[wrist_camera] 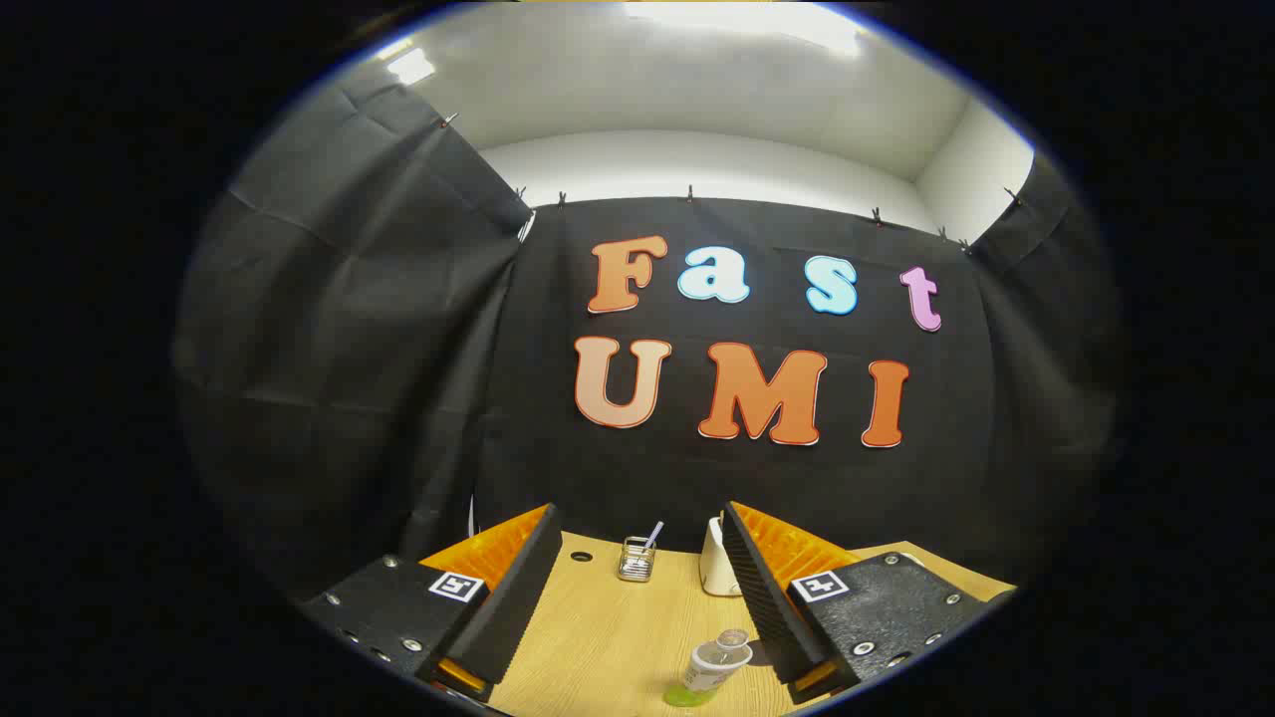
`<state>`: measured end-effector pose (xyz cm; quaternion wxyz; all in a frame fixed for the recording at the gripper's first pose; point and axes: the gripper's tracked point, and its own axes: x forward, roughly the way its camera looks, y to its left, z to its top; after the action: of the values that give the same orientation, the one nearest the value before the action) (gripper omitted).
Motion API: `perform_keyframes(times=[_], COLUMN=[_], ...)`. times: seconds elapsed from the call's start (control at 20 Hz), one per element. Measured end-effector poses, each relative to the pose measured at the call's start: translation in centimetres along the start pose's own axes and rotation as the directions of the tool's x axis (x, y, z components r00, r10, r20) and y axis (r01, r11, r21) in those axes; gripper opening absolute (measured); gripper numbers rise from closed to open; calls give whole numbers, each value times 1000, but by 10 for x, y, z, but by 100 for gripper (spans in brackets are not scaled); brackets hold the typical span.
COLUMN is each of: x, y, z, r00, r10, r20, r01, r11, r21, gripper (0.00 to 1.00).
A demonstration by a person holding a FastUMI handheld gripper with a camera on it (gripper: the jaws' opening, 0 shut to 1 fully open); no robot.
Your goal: Take the bottle from table, then pour the juice into the cup, finally place the bottle on the coaster
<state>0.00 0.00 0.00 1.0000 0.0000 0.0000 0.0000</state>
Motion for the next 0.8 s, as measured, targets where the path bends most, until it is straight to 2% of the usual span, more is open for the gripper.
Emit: perform_keyframes(times=[0.25,0.7,0.8], x=[0,0,-1], y=[-18,-28,-35], z=[0,10,8], r00=[999,999,998], r10=[-52,-41,-62], r20=[-9,6,4], r01=[52,41,62], r11=[999,999,998], r21=[-12,24,12], gripper=[96,96,96])
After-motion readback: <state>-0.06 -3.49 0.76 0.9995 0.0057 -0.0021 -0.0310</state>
